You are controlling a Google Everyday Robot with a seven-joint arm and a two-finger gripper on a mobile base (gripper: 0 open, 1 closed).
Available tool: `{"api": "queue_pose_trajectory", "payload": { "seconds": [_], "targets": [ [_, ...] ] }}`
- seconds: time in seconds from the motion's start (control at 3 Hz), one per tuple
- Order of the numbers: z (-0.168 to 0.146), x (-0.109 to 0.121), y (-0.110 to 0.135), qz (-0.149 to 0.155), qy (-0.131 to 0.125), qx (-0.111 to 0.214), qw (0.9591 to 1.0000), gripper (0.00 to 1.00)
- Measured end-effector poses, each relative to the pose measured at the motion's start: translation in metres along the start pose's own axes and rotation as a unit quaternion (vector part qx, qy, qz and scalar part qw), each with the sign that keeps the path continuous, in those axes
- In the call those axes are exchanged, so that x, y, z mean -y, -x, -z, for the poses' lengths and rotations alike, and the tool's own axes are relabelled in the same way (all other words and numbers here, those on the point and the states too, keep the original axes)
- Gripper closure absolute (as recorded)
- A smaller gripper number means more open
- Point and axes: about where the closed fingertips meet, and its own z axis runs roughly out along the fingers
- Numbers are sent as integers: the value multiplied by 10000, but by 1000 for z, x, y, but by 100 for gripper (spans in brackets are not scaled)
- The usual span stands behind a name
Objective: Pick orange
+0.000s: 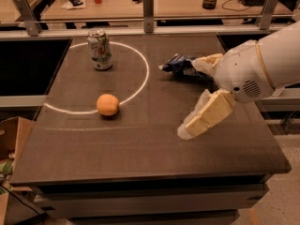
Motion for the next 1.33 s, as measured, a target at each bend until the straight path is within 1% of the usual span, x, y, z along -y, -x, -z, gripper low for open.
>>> {"api": "queue_pose_trajectory", "payload": {
  "seconds": [0.33,0.67,1.0,1.33],
  "targets": [
    [-7,-4,12,114,240,803,9964,0],
    [-7,-4,12,115,240,803,9964,0],
    [-17,-7,16,-175,124,991,9948,0],
    [-38,-11,22,-537,-259,1136,9917,0]
  ]
}}
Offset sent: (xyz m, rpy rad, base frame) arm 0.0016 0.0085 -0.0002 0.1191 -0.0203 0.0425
